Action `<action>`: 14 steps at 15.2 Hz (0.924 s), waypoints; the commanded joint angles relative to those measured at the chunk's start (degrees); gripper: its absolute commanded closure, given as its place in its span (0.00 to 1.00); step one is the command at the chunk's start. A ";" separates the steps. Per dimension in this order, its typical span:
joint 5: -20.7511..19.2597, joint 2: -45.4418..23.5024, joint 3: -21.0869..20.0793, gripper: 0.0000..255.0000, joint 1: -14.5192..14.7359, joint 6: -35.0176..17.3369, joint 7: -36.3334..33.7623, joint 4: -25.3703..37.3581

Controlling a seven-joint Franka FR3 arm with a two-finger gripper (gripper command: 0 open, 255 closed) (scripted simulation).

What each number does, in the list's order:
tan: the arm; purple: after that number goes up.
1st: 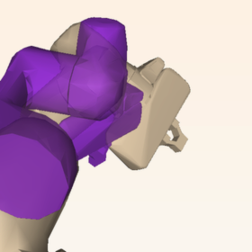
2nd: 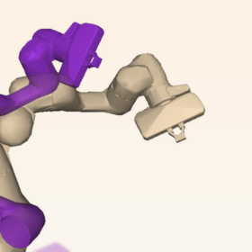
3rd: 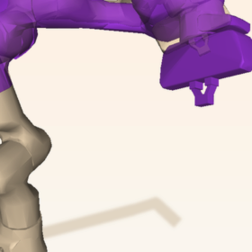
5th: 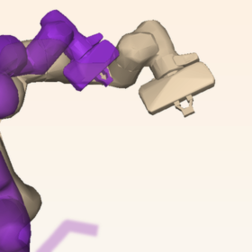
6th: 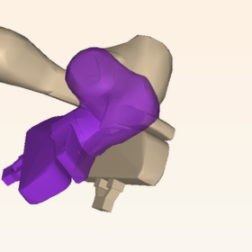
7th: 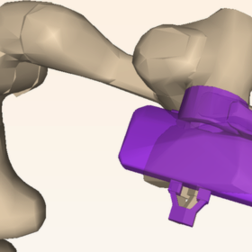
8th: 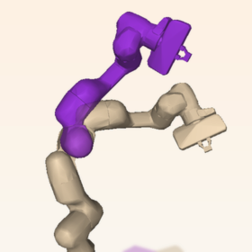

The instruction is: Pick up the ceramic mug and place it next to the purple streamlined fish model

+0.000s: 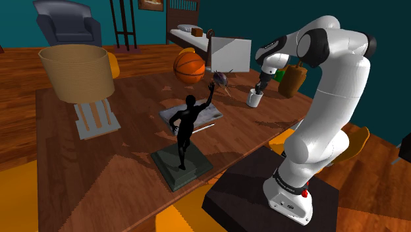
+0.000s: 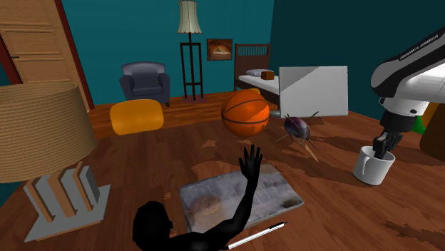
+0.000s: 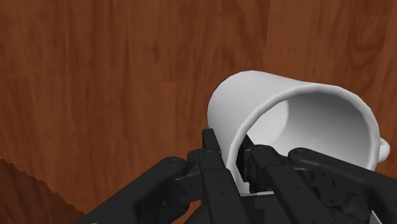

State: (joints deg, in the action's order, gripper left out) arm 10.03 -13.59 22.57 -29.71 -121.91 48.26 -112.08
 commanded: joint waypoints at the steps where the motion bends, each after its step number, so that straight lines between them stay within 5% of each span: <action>1: 0.06 -0.06 -0.01 1.00 -0.02 -0.18 0.06 -0.08; 6: 0.06 -0.06 -0.01 1.00 -0.02 -0.18 0.06 -0.08; 7: 0.05 -0.06 -0.01 0.00 -0.02 -0.18 0.06 -0.08; 14: -0.92 1.53 0.33 0.00 0.06 3.25 -0.58 1.92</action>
State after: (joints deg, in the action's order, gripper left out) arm 9.31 -12.34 22.75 -29.51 -119.84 47.62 -111.04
